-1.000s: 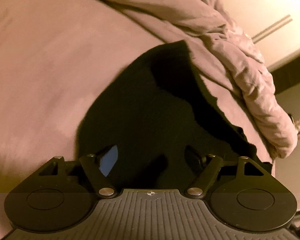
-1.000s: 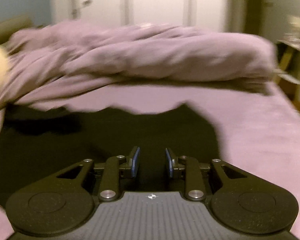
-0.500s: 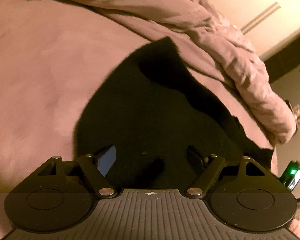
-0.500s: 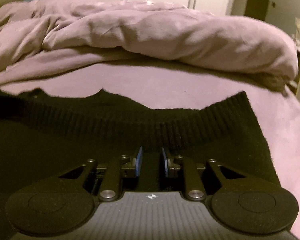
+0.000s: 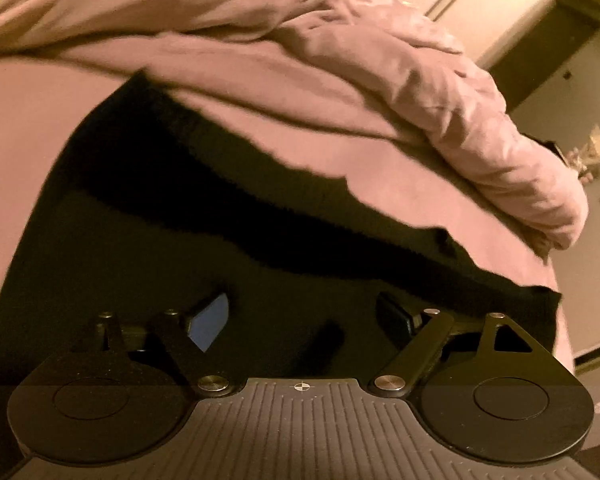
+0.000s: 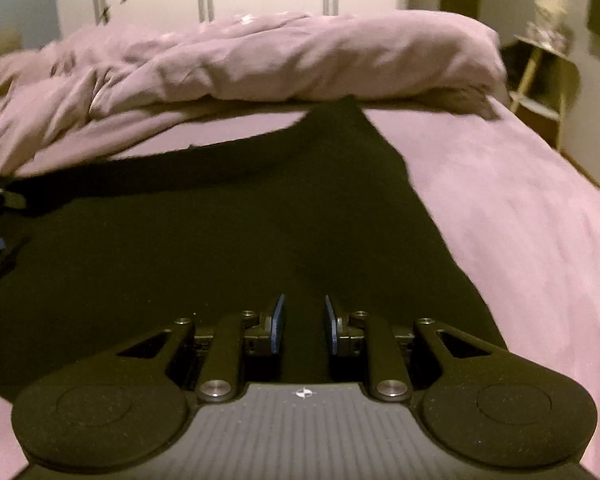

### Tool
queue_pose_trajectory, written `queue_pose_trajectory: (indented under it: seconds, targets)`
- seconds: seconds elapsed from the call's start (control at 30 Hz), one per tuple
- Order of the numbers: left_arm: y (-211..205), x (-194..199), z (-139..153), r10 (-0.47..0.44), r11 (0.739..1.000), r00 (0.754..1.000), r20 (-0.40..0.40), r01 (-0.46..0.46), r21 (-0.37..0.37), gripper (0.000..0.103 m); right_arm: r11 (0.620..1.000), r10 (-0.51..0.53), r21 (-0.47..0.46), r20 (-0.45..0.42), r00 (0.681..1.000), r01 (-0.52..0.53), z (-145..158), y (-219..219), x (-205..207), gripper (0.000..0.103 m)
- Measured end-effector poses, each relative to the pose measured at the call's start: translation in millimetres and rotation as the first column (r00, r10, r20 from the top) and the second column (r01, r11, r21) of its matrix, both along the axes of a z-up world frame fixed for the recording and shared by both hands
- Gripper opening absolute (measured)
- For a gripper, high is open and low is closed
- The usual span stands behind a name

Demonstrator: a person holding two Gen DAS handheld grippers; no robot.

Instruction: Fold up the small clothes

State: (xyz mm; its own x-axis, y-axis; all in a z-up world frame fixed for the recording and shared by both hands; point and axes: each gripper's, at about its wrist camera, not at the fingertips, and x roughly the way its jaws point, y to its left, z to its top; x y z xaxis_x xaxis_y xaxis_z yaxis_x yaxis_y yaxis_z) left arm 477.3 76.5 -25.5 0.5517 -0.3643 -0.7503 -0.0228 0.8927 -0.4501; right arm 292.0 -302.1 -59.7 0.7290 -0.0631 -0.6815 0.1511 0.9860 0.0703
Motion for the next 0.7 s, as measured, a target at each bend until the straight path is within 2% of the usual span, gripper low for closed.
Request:
queue_pose_trajectory:
  seconds: [0.07,0.17,0.2,0.27,0.3,0.37,0.43,0.5,0.63,0.7]
  targets:
    - [-2,15,-4,0.037,0.999,0.999,-0.004,-0.037,0.037,0.070,1.000,-0.008,0.006,-0.004,1.000,0.009,1,-1,-4,0.020]
    - [1,21,-1,0.117,0.991,0.993,0.002,-0.117,0.057,0.066,1.000,-0.013,0.009,0.002,1.000,0.013,6,-3,-4,0.021]
    - [2,17,4,0.134,0.989,0.991,0.017,-0.135,0.060,0.068,1.000,-0.019,0.013,0.011,1.000,0.019,9,-5,-4,0.024]
    - [3,2,16,0.158,0.984,0.985,0.074,-0.163,0.071,0.091,0.999,-0.036,0.014,0.027,0.999,0.036,14,-10,-6,0.028]
    - [6,-8,21,0.166,0.982,0.982,0.094,-0.173,0.073,0.093,0.999,-0.047,0.010,0.030,0.998,0.047,16,-12,-8,0.030]
    - [19,-29,28,0.173,0.984,0.979,0.104,-0.177,0.032,0.094,0.998,-0.061,0.001,0.029,0.998,0.061,19,-20,-12,0.030]
    - [40,-54,28,0.212,0.977,0.976,0.056,-0.210,-0.030,0.094,0.996,-0.084,-0.008,0.020,0.996,0.084,20,-27,-18,0.037]
    - [61,-81,25,0.262,0.963,0.965,0.005,-0.262,-0.065,0.094,0.994,-0.109,-0.003,0.004,0.994,0.109,18,-36,-24,0.037]
    - [92,-139,16,0.342,0.936,0.936,-0.080,-0.347,-0.062,0.095,0.988,-0.150,0.022,-0.021,0.988,0.151,15,-48,-37,0.039]
    - [94,-152,12,0.346,0.935,0.932,-0.107,-0.352,-0.050,0.095,0.985,-0.168,0.025,-0.039,0.985,0.169,13,-50,-41,0.039]
